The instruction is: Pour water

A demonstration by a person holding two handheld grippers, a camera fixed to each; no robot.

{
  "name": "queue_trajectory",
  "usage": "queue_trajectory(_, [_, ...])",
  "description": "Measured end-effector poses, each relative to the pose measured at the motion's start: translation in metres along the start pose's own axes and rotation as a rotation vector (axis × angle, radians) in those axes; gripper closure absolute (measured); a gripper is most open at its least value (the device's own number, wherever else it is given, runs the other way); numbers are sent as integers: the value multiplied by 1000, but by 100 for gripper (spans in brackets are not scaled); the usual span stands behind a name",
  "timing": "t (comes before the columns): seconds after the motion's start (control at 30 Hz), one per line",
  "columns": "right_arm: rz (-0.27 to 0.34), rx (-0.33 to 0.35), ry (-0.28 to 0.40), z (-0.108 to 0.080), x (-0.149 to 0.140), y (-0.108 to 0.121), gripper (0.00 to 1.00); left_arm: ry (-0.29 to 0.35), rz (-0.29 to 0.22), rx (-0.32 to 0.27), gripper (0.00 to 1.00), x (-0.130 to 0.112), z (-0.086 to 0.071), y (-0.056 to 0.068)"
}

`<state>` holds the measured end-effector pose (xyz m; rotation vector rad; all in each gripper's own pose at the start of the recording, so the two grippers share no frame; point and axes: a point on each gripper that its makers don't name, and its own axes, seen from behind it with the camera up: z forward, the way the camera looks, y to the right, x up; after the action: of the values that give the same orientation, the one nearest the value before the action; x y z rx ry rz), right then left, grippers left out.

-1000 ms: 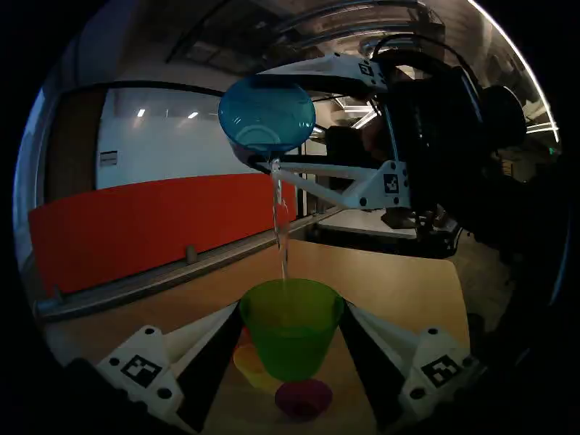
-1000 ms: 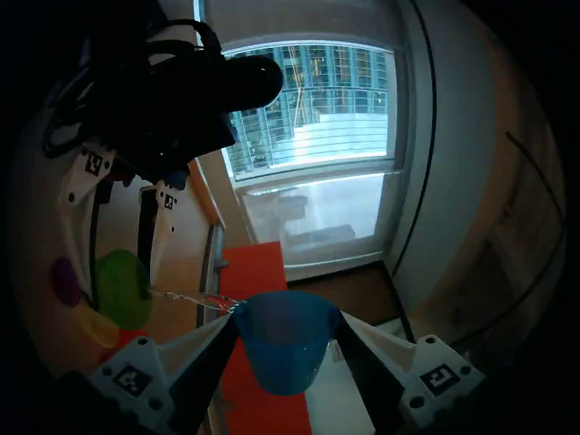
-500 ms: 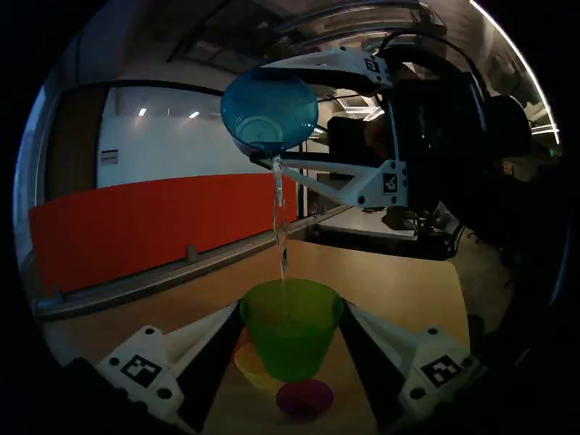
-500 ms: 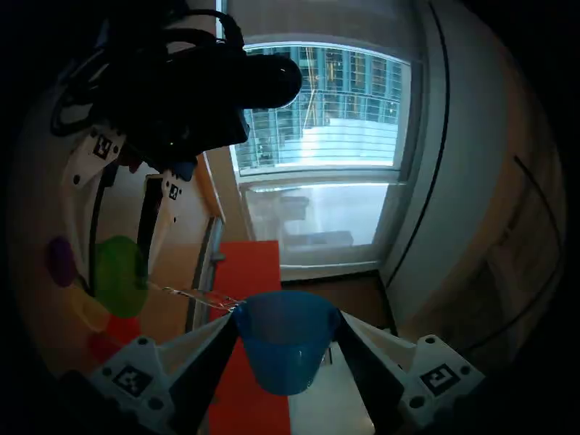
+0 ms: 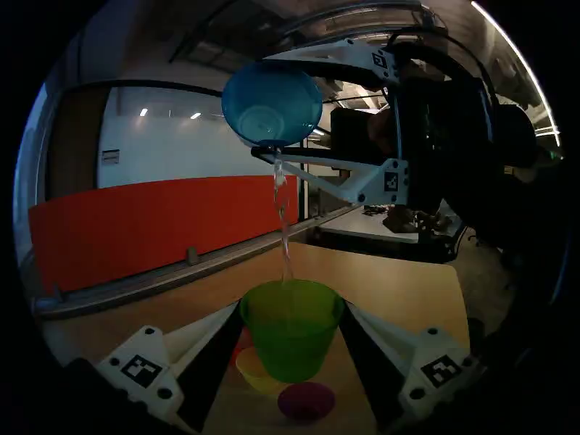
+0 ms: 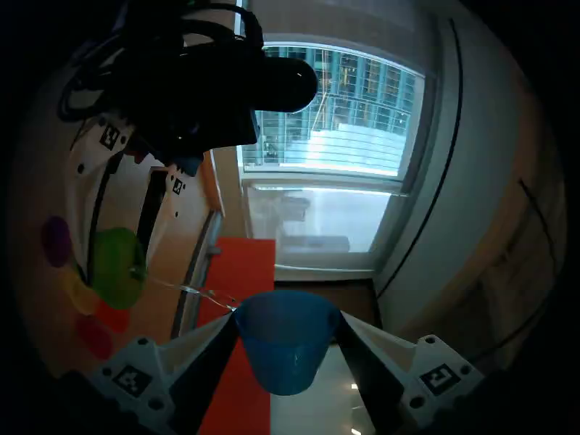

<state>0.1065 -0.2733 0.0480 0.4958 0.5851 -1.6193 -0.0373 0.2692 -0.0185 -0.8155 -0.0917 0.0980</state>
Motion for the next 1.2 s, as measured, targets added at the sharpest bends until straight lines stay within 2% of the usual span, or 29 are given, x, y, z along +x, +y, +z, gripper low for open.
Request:
queue_trajectory(0.4, [-68,1,2,-1,13,-1,7,5,1,2,11,3,0,-2])
queue_trajectory(0.57, [-66,0,5,-1,12,-1,7,5,0,7,12,3,0,-3])
queue_trajectory(0.67, [-36,2,5,-2,8,0,7,6,1,9,11,4,-1,-4])
queue_trajectory(0.87, [109,2,9,-4,-3,1,7,7,8,11,12,5,0,-4])
queue_trajectory(1.07, [322,22,5,-7,-14,-5,7,11,13,14,11,7,0,-4])
queue_trajectory(1.2, [493,37,5,-11,-16,-11,7,10,13,16,12,8,0,-5])
